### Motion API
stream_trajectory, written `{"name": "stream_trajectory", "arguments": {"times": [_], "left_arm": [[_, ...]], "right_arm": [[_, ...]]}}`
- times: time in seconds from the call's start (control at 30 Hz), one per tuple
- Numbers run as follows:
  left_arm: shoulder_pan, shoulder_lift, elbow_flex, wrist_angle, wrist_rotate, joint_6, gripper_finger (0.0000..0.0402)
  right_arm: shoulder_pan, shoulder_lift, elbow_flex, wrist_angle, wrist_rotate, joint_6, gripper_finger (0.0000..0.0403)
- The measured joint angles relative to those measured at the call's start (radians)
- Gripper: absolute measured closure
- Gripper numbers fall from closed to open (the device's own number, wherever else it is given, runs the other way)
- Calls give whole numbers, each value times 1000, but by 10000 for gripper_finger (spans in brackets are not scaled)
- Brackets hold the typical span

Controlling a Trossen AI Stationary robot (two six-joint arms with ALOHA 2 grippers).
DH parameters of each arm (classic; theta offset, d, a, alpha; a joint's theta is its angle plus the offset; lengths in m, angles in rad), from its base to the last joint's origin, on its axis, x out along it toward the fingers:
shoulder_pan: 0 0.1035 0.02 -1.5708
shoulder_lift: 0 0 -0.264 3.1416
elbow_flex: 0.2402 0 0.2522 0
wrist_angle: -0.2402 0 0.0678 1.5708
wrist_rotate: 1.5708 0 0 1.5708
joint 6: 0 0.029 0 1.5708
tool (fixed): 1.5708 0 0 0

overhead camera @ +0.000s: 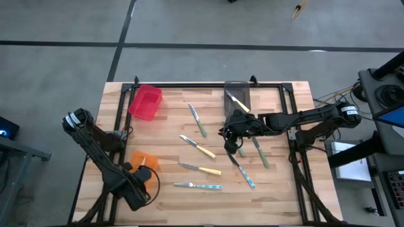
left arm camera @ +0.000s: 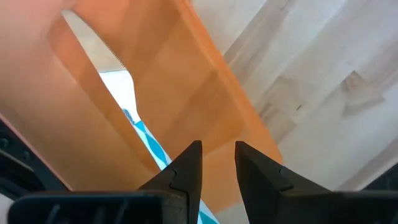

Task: Sort silverware by color (type)
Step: Put the top left blue knife into the orange bin

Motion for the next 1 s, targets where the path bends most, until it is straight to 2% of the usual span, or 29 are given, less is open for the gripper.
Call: {"name": "stream_trajectory", "arguments": {"times": [0.1,0.27,1.0], "left_arm": [[0,0,-8,-5,3,1,344],[0,0,-10,-1,4,0,395],[-35,1,-68,6,60,-75,401]], "right_arm": [[0,0,0,0,0,0,344],[0,0,0,0,0,0,344],[0,0,0,0,0,-1,344]]}}
